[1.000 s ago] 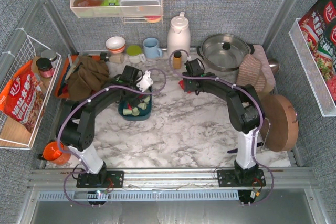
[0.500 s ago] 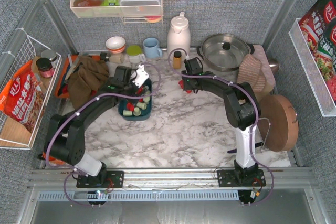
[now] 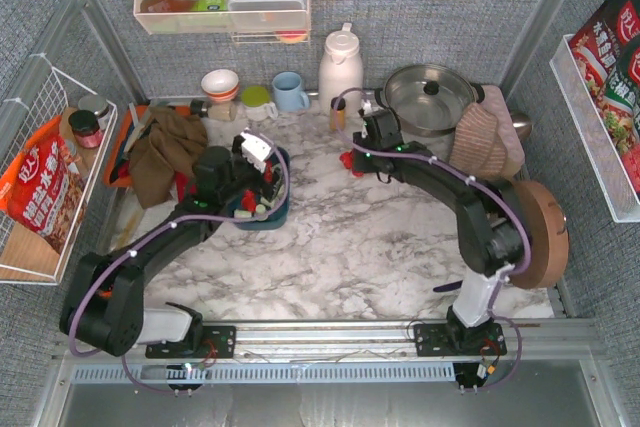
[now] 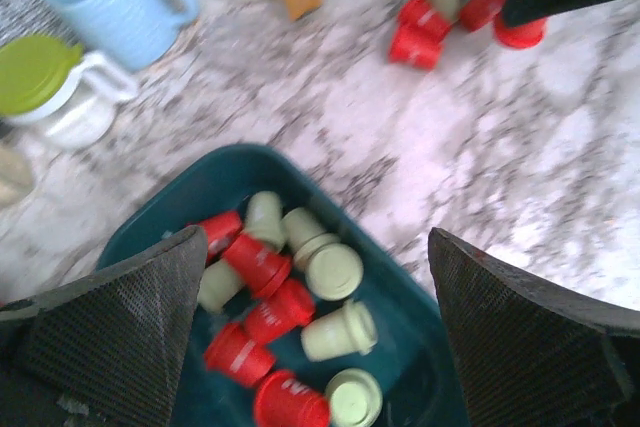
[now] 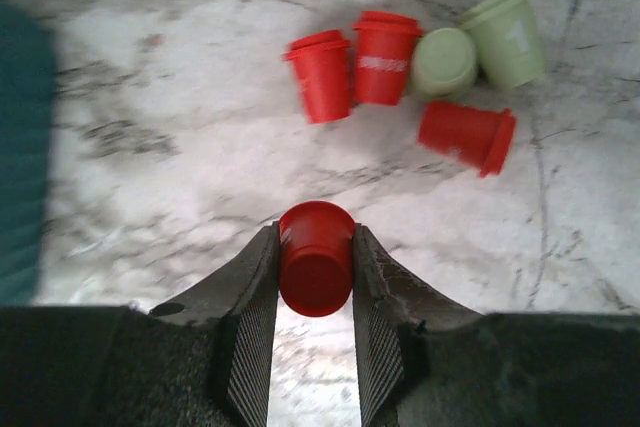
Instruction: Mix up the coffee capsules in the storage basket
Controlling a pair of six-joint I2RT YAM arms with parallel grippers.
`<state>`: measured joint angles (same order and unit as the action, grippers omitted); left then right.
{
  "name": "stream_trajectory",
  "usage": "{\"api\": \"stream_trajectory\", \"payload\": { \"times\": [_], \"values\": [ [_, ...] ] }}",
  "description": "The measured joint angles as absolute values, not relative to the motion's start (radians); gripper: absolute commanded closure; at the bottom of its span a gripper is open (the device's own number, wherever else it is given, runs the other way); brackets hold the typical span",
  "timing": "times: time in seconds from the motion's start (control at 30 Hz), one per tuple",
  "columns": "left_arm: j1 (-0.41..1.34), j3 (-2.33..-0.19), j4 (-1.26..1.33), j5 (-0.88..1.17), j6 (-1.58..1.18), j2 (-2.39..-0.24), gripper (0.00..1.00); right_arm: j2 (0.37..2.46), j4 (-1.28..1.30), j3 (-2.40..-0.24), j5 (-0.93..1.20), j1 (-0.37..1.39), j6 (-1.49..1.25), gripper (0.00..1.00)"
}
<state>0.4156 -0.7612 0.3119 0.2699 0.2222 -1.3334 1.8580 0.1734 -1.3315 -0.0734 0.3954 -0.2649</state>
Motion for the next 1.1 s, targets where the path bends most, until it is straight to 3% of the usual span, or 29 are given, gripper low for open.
{"api": "stream_trajectory", "payload": {
  "times": [0.2,0.33,0.63,0.97,1.1],
  "values": [
    [0.441,-0.609,0.643,0.450,0.161,-1.322,0.01,1.605,0.030,-1.131,0.086,0.430,-0.342,0.89],
    [0.476,-0.549,0.816,0.545,0.152,-1.327,0.08,1.474,-0.109,-1.019,0.189,0.475,-0.414,0.89],
    [0.562,-0.495,0.970,0.678,0.234,-1.321,0.11,1.362,-0.298,-0.928,0.290,0.579,-0.507,0.89],
    [0.592,-0.485,0.970,0.627,0.295,-1.292,0.33,1.372,-0.348,-0.921,0.323,0.624,-0.548,0.88],
    [0.596,-0.482,0.970,0.622,0.311,-1.280,0.54,1.383,-0.358,-0.921,0.329,0.629,-0.557,0.81]
  ]
}}
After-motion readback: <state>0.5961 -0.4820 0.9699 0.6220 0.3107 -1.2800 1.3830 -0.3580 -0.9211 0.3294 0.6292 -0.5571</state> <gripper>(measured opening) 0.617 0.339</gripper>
